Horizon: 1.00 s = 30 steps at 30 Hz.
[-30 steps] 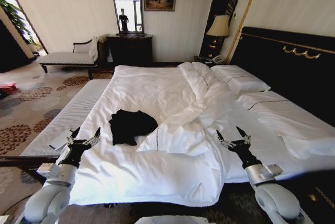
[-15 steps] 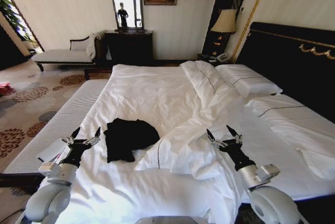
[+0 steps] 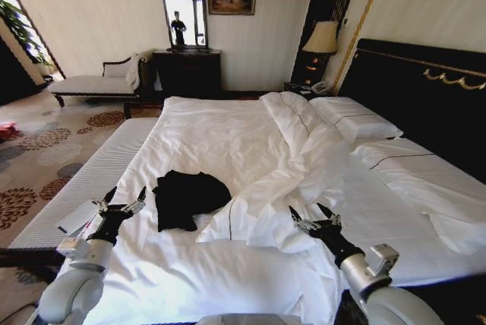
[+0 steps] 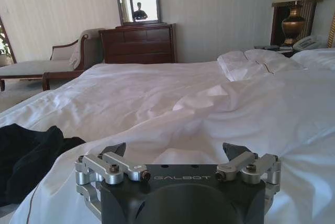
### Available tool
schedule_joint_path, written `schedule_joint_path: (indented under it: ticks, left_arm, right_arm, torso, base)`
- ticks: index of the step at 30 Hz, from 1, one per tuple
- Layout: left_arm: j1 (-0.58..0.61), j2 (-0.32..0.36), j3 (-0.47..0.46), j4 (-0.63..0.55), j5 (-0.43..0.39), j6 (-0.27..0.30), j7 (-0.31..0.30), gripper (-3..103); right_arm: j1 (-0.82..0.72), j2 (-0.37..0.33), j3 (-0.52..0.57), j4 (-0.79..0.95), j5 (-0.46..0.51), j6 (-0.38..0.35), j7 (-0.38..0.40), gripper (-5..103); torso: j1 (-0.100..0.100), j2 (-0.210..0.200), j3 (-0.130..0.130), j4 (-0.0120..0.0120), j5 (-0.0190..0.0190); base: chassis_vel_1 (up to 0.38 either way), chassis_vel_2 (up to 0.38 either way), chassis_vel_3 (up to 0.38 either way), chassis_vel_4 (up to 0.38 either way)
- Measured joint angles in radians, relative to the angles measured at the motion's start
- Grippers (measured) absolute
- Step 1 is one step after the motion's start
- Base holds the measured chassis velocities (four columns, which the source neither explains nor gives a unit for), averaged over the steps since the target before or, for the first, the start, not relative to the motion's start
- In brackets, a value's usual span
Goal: Fold the clothes on the bed.
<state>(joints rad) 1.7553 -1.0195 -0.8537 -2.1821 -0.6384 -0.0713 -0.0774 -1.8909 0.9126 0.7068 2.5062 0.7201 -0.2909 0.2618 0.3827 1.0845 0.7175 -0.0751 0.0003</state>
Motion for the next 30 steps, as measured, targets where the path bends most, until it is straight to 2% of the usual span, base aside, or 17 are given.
schedule_joint_path:
  ticks: [5, 11, 14, 16, 18, 21, 23, 25, 29, 30]
  left_arm:
    - [0.017, -0.005, -0.004, -0.004, 0.004, -0.004, 0.001, 100]
    - [0.017, -0.012, 0.001, -0.004, 0.013, -0.005, 0.002, 100]
    - [0.015, -0.017, 0.009, -0.009, 0.025, -0.004, 0.001, 100]
    - [0.015, -0.017, 0.010, -0.010, 0.027, -0.003, 0.001, 100]
    - [0.018, -0.019, 0.010, -0.016, 0.029, -0.001, 0.000, 100]
    - [0.021, -0.021, 0.009, -0.017, 0.029, -0.001, -0.002, 100]
    - [0.026, -0.025, 0.008, -0.019, 0.033, 0.000, -0.002, 100]
    - [0.027, -0.026, 0.008, -0.020, 0.034, 0.000, -0.003, 100]
    - [0.028, -0.033, 0.006, -0.025, 0.038, 0.003, -0.006, 100]
    - [0.028, -0.033, 0.006, -0.025, 0.038, 0.003, -0.006, 100]
  right_arm:
    - [0.044, -0.055, 0.026, -0.002, 0.096, -0.043, 0.047, 100]
    - [0.053, -0.080, 0.029, -0.003, 0.137, -0.085, 0.068, 100]
    - [0.091, -0.126, 0.034, -0.004, 0.204, -0.127, 0.098, 100]
    - [0.100, -0.140, 0.034, -0.004, 0.213, -0.134, 0.104, 100]
    - [0.123, -0.190, 0.046, -0.004, 0.234, -0.160, 0.120, 100]
    - [0.139, -0.223, 0.052, -0.004, 0.251, -0.178, 0.123, 100]
    - [0.199, -0.288, 0.038, -0.005, 0.304, -0.211, 0.141, 100]
    - [0.221, -0.304, 0.030, -0.005, 0.323, -0.220, 0.147, 100]
    - [0.347, -0.399, -0.022, -0.005, 0.476, -0.270, 0.215, 100]
    - [0.347, -0.399, -0.022, -0.005, 0.476, -0.270, 0.215, 100]
  torso:
    - [-0.001, 0.000, 0.000, 0.0000, -0.0003]
    - [-0.001, 0.000, 0.000, -0.0002, -0.0005]
    - [-0.001, 0.000, 0.000, -0.0001, -0.0001]
    - [-0.001, 0.000, 0.000, -0.0002, 0.0001]
    - [-0.001, 0.000, 0.000, -0.0001, -0.0001]
    - [-0.001, 0.000, 0.000, -0.0001, -0.0006]
    - [-0.001, 0.000, 0.000, -0.0002, -0.0004]
    - [-0.001, 0.000, 0.000, -0.0002, -0.0004]
    - [0.000, 0.000, 0.000, 0.0002, -0.0003]
    - [0.000, 0.000, 0.000, 0.0002, -0.0003]
  base:
    - [0.000, 0.000, 0.000, 0.000]
    - [0.000, 0.000, 0.000, 0.000]
    - [0.000, 0.000, 0.000, 0.000]
    - [0.000, 0.000, 0.000, 0.000]
    - [0.000, 0.000, 0.000, 0.000]
    - [0.000, 0.000, 0.000, 0.000]
    - [0.000, 0.000, 0.000, 0.000]
    - [0.000, 0.000, 0.000, 0.000]
    - [0.000, 0.000, 0.000, 0.000]
    - [0.000, 0.000, 0.000, 0.000]
